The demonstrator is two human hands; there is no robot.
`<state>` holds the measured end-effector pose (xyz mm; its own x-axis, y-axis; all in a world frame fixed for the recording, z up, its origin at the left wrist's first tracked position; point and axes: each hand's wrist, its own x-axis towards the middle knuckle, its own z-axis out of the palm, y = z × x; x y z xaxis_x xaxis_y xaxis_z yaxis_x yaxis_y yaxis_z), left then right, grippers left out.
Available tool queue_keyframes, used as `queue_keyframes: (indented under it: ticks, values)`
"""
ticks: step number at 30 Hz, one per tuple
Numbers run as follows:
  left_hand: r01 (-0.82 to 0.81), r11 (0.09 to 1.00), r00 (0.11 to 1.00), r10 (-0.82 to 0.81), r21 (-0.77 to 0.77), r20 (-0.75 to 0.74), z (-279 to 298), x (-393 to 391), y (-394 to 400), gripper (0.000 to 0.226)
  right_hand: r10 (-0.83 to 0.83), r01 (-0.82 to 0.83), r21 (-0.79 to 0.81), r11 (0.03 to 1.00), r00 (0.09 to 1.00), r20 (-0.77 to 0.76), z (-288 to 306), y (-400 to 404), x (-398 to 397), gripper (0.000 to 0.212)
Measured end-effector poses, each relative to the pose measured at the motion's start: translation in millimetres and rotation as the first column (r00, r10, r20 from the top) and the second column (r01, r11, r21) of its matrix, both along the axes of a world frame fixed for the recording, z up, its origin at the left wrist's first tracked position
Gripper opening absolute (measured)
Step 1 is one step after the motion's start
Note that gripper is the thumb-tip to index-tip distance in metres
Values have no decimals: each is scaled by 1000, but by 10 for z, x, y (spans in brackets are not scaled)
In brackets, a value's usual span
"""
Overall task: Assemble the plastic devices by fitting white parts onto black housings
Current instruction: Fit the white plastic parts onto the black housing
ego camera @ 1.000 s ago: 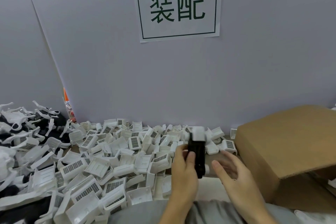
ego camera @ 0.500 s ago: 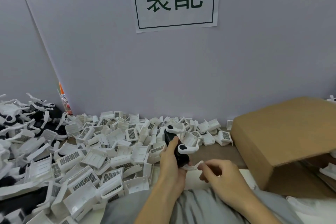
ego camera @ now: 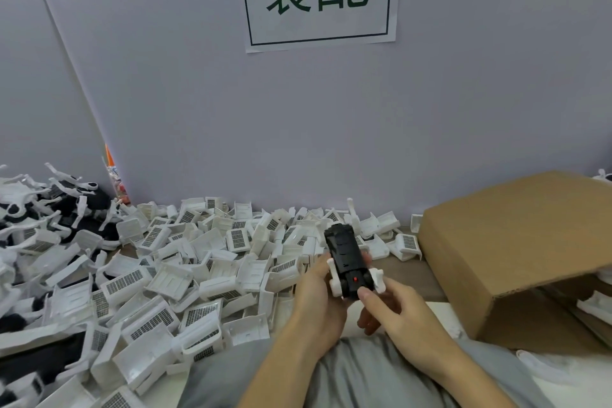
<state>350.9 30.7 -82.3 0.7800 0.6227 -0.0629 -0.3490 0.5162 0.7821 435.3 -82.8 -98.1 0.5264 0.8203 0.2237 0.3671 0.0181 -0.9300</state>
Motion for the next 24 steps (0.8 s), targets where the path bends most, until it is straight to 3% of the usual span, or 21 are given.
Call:
queue_keyframes:
  ticks: [4, 12, 24]
  values:
    - [14, 996, 996, -5, 92, -89, -57, 42, -26, 37, 3, -4, -10, 1000, 999, -38, 22, -9, 18, 12]
    - [61, 960, 997, -44, 272, -68, -100, 47, -26, 25, -65, 61, -23, 998, 969, -238, 54, -4, 44, 19]
    - [17, 950, 997, 9, 312, -82, -125, 66, -37, 20, -98, 87, -66, 994, 976, -194, 1, 17, 91, 11]
